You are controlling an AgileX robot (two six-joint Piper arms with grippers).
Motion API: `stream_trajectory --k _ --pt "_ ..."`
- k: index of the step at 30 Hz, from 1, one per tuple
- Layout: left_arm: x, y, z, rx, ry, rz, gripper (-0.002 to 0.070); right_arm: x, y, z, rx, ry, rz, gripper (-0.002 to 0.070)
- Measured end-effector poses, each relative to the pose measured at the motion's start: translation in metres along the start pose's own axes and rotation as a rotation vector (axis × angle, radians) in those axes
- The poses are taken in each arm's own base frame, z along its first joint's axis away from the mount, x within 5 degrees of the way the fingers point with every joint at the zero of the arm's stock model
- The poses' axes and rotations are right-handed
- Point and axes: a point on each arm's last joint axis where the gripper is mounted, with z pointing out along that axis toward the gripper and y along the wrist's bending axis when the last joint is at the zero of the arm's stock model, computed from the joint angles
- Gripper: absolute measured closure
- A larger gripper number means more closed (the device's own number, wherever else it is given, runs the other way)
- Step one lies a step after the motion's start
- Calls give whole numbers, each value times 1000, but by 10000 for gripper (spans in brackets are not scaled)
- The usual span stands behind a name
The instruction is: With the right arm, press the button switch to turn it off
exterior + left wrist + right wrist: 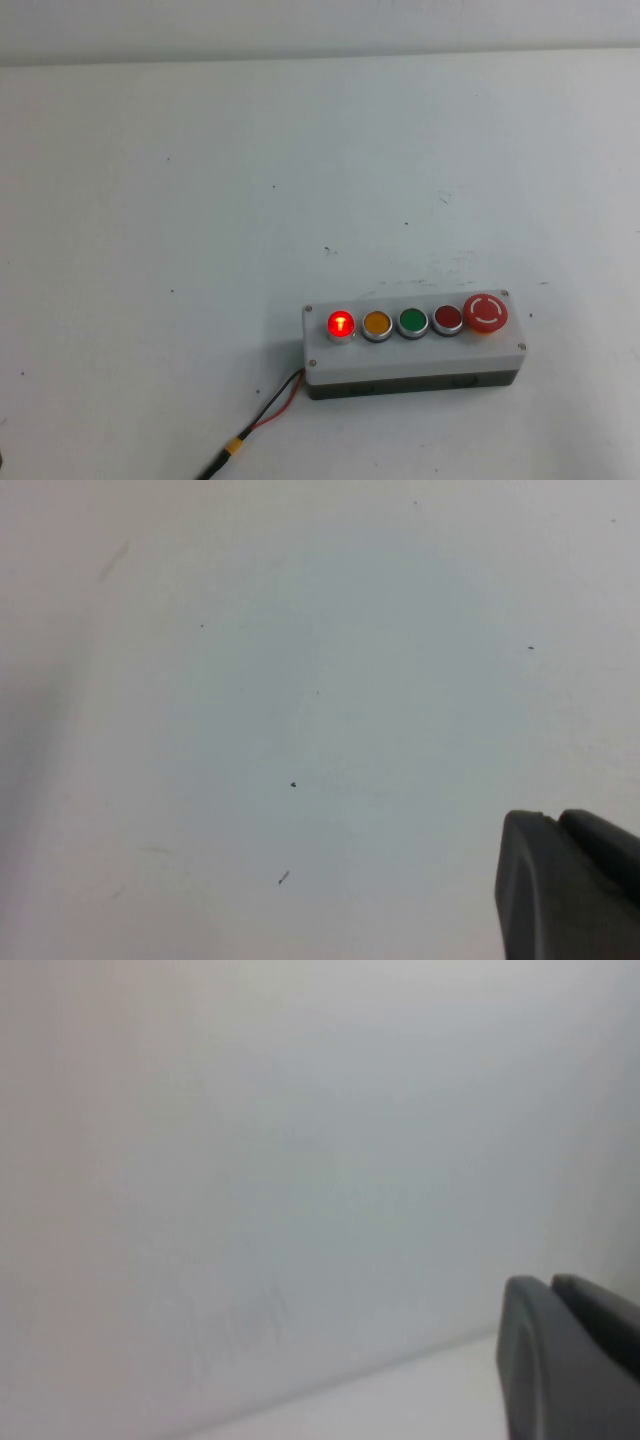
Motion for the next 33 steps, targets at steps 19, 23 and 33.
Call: stream_trajectory --k 19,23,33 --pt "0 0 0 0 0 0 677 -119 33 -8 -186 -469 404 692" --pt "0 0 0 0 0 0 677 -163 61 17 -218 -349 213 692" --pt "0 0 0 0 0 0 677 -194 88 123 -29 278 -131 692"
